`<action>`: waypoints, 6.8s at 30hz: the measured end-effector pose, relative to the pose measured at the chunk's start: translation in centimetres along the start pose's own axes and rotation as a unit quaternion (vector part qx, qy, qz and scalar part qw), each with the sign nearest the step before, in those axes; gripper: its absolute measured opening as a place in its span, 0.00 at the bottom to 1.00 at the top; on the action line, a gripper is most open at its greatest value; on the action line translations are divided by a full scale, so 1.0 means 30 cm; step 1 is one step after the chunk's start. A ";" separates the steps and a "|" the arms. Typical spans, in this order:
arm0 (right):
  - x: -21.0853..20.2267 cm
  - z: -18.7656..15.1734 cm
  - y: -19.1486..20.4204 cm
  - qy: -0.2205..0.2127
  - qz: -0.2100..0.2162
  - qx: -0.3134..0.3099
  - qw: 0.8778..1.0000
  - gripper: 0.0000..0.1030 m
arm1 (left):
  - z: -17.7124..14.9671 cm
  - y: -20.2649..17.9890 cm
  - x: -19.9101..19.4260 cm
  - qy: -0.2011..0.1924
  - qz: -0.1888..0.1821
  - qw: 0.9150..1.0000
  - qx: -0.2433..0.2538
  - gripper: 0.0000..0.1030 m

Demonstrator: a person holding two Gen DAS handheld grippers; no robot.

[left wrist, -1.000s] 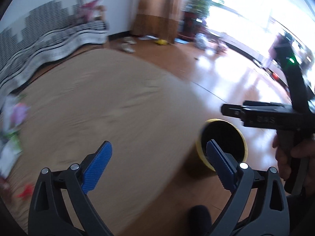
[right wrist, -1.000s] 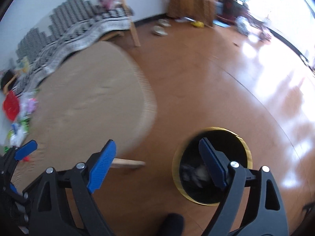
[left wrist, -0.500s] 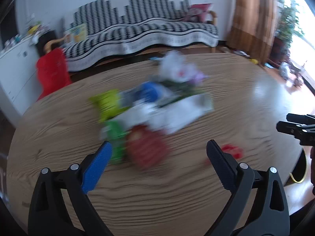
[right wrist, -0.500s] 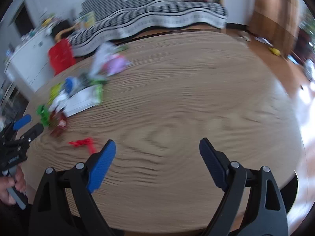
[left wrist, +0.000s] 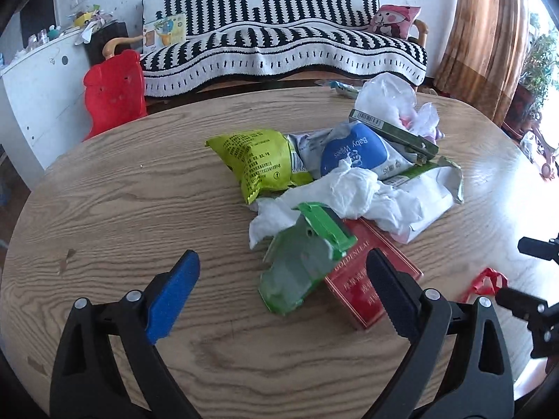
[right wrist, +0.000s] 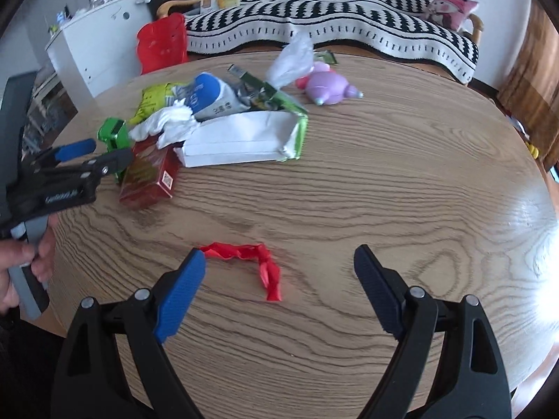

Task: Collect trash
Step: 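Move both open tools back over the table, then grasp green plastic piece with left tool while right tool grasps red ribbon, then carry green piece and red ribbon over the black bin and open both tools, then move both open tools back over the table, then lower open left tool around red cigarette box while right tool closes on white tissue, then carry red box and white tissue over the black bin and open both tools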

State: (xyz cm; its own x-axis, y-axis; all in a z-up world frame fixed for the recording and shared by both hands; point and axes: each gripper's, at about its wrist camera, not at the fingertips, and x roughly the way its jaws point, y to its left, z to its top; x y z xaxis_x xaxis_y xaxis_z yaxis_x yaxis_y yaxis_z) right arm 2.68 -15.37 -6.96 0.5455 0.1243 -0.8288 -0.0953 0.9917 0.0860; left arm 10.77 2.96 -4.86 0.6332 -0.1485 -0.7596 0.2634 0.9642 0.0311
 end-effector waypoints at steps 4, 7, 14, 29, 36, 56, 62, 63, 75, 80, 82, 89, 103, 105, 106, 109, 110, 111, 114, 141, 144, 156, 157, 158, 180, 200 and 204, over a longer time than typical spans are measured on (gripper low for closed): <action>0.010 0.002 0.014 0.002 0.004 -0.009 1.000 0.81 | 0.014 0.007 0.003 -0.001 -0.016 1.000 -0.007 0.51; 0.022 0.007 0.028 0.004 0.005 -0.013 1.000 0.81 | 0.009 0.001 -0.005 0.006 -0.018 1.000 -0.005 0.22; 0.041 0.005 0.060 0.007 0.007 -0.029 1.000 0.80 | 0.005 -0.005 -0.044 0.008 -0.019 1.000 -0.003 0.10; 0.067 -0.020 0.087 0.011 0.004 -0.049 0.999 0.17 | 0.019 -0.067 -0.180 -0.015 -0.029 0.999 0.004 0.10; -0.003 -0.036 0.042 -0.004 0.010 -0.031 0.999 0.11 | 0.034 -0.178 -0.204 -0.021 -0.049 0.998 0.023 0.10; -0.541 -0.494 -0.824 -0.061 -0.150 0.203 0.966 0.11 | -0.026 -1.085 -0.279 -0.023 -0.219 0.962 0.162 0.10; -0.675 -0.791 -1.107 -0.053 -0.208 0.298 0.930 0.11 | -0.163 -1.470 -0.312 -0.014 -0.298 0.928 0.221 0.10; -0.689 -0.856 -1.161 -0.046 -0.217 0.318 0.922 0.11 | -0.197 -1.536 -0.313 -0.009 -0.311 0.921 0.233 0.10; -0.647 -1.217 -1.421 0.051 -0.209 0.416 0.883 0.11 | -0.433 -1.905 -0.282 0.034 -0.372 0.871 0.318 0.10; -0.620 -1.175 -1.403 0.050 -0.203 0.415 0.886 0.11 | -0.436 -1.938 -0.250 0.045 -0.373 0.871 0.318 0.10; -0.622 -1.171 -1.399 0.045 -0.204 0.416 0.885 0.11 | -0.436 -1.942 -0.242 0.050 -0.374 0.871 0.316 0.10; -0.629 -1.161 -1.418 0.041 -0.199 0.432 0.879 0.24 | -0.435 -1.949 -0.202 0.063 -0.375 0.870 0.313 0.10; -0.763 -1.196 -1.443 -0.014 -0.239 0.474 0.847 0.69 | -0.495 -2.052 -0.127 0.102 -0.396 0.856 0.317 0.10; -0.782 -1.204 -1.444 -0.021 -0.244 0.479 0.843 0.70 | -0.497 -2.059 -0.124 0.097 -0.405 0.851 0.319 0.11; -0.789 -1.207 -1.446 -0.023 -0.245 0.480 0.842 0.71 | -0.497 -2.065 -0.121 0.095 -0.407 0.850 0.321 0.16; -0.801 -1.211 -1.450 -0.027 -0.248 0.483 0.839 0.72 | -0.497 -2.070 -0.117 0.092 -0.402 0.854 0.317 0.63; -0.802 -1.210 -1.452 -0.028 -0.249 0.483 0.839 0.72 | -0.494 -2.064 -0.121 0.087 -0.400 0.858 0.311 0.70; -0.803 -1.207 -1.451 -0.029 -0.248 0.484 0.839 0.72 | -0.488 -2.057 -0.126 0.082 -0.398 0.860 0.308 0.71; -0.802 -1.179 -1.443 -0.034 -0.245 0.481 0.841 0.72 | -0.468 -2.034 -0.139 0.083 -0.393 0.863 0.307 0.78; -0.266 -0.100 -0.469 -0.040 -0.072 0.161 0.984 0.77 | -0.014 -0.450 -0.123 -0.012 -0.005 0.998 0.058 0.91; -0.185 -0.030 -0.371 -0.029 -0.057 0.132 0.989 0.77 | -0.032 -0.308 -0.070 0.013 0.022 0.999 0.021 0.91; 0.013 0.115 -0.165 -0.016 -0.003 0.091 0.996 0.77 | -0.026 -0.182 0.107 0.062 0.045 0.997 -0.024 0.91; 0.025 0.125 -0.156 -0.017 0.002 0.091 0.996 0.77 | -0.025 -0.178 0.106 0.056 0.047 0.997 -0.023 0.91; 0.031 0.134 -0.150 -0.019 0.008 0.090 0.996 0.77 | -0.016 -0.174 0.110 0.051 0.047 0.997 -0.021 0.90; 0.277 0.335 0.470 -0.039 0.029 -0.107 0.993 0.70 | -0.165 0.233 -0.064 0.064 0.010 0.996 -0.063 0.59; -0.087 0.122 -0.086 -0.068 -0.028 0.036 0.997 0.21 | 0.004 -0.126 -0.157 0.004 -0.054 0.998 -0.014 0.58; -0.203 -0.012 -0.353 -0.058 -0.077 0.097 0.991 0.21 | 0.038 -0.370 -0.183 -0.012 -0.101 0.995 0.024 0.58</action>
State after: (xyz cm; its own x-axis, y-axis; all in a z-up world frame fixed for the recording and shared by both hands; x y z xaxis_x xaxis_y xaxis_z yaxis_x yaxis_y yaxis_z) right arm 0.08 -26.63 -3.02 0.6344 -0.0378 -0.7721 0.1529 0.9852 0.0774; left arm 5.20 -7.19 -0.31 0.5810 -0.3430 -0.7381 0.4204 0.9030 -0.0887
